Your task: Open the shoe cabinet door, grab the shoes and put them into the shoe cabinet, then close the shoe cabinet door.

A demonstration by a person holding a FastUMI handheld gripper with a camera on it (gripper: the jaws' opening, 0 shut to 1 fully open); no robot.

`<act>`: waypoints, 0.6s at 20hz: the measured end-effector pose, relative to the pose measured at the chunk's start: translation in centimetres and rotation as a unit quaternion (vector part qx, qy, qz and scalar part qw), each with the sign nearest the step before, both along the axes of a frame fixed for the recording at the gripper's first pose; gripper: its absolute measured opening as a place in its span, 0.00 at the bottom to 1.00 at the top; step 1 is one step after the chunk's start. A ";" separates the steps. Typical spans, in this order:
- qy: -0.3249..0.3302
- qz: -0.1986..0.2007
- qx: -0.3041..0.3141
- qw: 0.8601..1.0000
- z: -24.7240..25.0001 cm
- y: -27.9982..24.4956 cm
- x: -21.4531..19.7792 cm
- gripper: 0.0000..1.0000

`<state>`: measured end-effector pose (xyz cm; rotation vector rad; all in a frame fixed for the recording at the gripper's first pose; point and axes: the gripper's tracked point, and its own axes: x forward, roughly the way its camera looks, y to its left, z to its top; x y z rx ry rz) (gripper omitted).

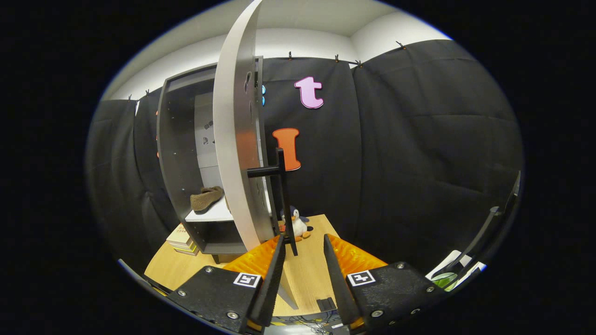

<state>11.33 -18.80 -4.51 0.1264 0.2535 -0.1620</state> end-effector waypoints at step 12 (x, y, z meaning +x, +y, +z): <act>0.000 0.078 -0.004 0.997 -0.2 7.2 0.3 0.52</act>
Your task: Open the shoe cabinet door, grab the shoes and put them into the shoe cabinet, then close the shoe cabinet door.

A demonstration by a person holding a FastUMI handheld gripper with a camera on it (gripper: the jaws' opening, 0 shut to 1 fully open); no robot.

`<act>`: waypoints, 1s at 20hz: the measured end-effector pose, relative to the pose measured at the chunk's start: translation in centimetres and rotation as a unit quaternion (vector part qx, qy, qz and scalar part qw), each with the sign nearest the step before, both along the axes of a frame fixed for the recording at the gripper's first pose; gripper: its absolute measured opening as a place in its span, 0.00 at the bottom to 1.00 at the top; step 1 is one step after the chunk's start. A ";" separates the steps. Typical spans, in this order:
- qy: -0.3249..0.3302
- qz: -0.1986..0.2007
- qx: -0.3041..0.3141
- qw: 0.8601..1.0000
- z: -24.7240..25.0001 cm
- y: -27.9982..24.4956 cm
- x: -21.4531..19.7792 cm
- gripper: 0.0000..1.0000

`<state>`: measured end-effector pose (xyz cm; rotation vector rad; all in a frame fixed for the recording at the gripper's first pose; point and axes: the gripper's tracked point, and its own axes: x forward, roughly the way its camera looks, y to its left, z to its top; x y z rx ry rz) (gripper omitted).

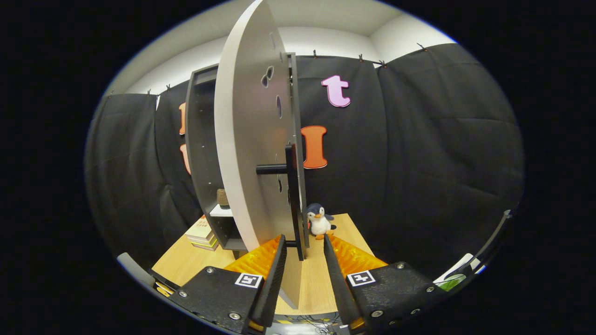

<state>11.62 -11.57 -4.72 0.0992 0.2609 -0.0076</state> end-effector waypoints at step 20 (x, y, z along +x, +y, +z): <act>-0.020 0.140 0.032 0.989 0.3 11.0 4.2 0.81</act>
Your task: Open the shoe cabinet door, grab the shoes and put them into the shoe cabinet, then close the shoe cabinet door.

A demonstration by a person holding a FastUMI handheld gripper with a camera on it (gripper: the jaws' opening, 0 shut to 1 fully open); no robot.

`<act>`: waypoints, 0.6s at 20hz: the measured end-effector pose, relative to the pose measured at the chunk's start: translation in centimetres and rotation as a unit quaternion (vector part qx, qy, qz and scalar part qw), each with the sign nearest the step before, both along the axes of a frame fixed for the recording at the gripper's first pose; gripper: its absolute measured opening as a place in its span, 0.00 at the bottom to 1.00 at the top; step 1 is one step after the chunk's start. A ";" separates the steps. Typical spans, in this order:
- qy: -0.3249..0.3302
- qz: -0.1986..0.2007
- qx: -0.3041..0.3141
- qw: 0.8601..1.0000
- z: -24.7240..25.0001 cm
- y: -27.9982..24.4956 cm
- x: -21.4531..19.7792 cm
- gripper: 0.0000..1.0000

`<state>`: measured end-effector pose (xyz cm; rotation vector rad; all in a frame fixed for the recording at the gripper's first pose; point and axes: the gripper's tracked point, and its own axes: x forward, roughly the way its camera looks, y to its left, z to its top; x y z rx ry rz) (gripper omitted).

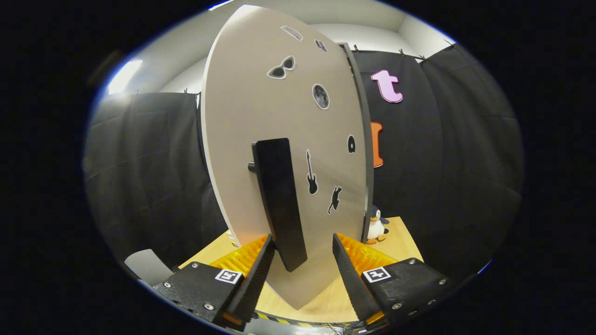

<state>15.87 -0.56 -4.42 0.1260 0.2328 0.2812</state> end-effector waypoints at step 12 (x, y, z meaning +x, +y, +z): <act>-0.012 0.048 0.000 0.999 0.6 10.4 8.4 0.95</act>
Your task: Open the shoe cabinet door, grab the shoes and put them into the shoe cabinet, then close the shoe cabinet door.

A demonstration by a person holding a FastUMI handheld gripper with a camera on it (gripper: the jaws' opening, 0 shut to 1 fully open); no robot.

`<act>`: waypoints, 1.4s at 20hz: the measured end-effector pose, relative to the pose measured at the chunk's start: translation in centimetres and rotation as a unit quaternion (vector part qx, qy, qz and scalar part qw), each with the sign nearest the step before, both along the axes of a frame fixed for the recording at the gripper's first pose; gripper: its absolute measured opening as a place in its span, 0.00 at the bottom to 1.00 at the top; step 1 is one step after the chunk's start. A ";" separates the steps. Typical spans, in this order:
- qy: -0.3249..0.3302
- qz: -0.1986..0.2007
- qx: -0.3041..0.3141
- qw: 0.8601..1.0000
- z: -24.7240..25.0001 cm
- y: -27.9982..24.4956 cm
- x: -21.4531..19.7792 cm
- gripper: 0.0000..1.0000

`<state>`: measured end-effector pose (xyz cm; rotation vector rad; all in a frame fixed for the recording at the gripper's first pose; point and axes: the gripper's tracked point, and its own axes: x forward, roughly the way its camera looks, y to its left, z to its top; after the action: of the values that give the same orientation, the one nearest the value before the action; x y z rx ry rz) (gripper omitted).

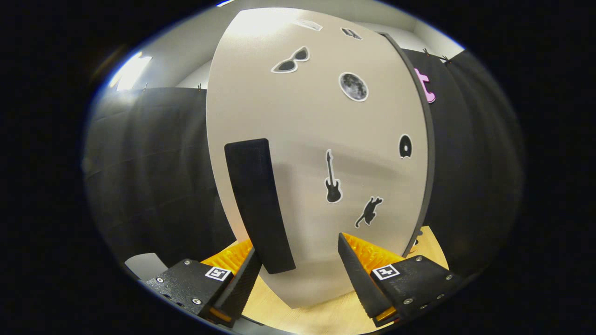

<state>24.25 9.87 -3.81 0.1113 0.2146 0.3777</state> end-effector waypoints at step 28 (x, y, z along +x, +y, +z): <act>-0.058 -0.136 -0.011 0.989 0.2 6.6 6.6 0.97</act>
<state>30.85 16.51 -3.65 0.0950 0.0869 0.1101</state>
